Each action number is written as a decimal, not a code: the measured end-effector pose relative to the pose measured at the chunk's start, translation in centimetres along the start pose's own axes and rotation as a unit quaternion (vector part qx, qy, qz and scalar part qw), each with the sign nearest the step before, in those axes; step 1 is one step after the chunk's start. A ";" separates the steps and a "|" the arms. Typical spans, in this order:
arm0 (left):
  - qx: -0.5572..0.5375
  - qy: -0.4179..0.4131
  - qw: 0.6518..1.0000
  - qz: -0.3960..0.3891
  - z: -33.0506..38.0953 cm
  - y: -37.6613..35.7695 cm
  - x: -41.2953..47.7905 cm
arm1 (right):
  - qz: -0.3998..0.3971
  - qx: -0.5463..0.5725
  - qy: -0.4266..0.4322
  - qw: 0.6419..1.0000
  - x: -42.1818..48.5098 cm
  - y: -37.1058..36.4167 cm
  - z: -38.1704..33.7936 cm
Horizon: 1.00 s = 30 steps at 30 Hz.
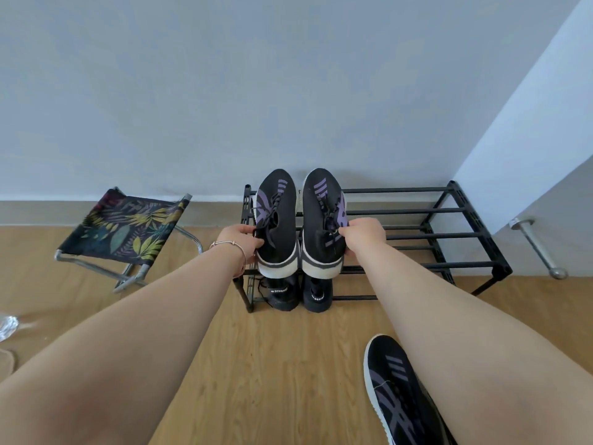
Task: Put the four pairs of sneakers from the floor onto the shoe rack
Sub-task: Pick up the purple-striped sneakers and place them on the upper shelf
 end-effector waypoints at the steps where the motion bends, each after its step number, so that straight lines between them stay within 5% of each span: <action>1: -0.002 -0.001 1.000 0.000 -0.1 0.0 0.1 | -0.002 0.001 -0.003 1.000 0.3 -0.1 0.1; 9: -0.004 -0.016 1.000 -0.006 -1.1 0.2 1.2 | 0.000 -0.055 0.036 0.998 0.6 -0.7 -0.5; 14: 0.105 -0.056 0.993 0.006 -1.5 0.6 2.3 | 0.021 -0.131 0.074 0.988 -0.7 -0.5 -1.2; 19: 0.283 -0.145 0.948 0.007 3.1 0.1 0.0 | 0.053 -0.201 0.136 0.969 -2.6 -0.9 -1.9; 30: 0.440 -0.256 0.861 0.008 9.0 -2.9 -2.0 | 0.192 -0.303 0.322 0.876 -7.0 3.1 -4.7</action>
Point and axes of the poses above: each hand's wrist, its own x-axis towards the middle knuckle, its own y-axis out of the back of the hand, z = x × y, the point moved 8 cm from there along x, towards the middle knuckle, and after that the axes turned 15 degrees about -y, right-handed, at the moved point
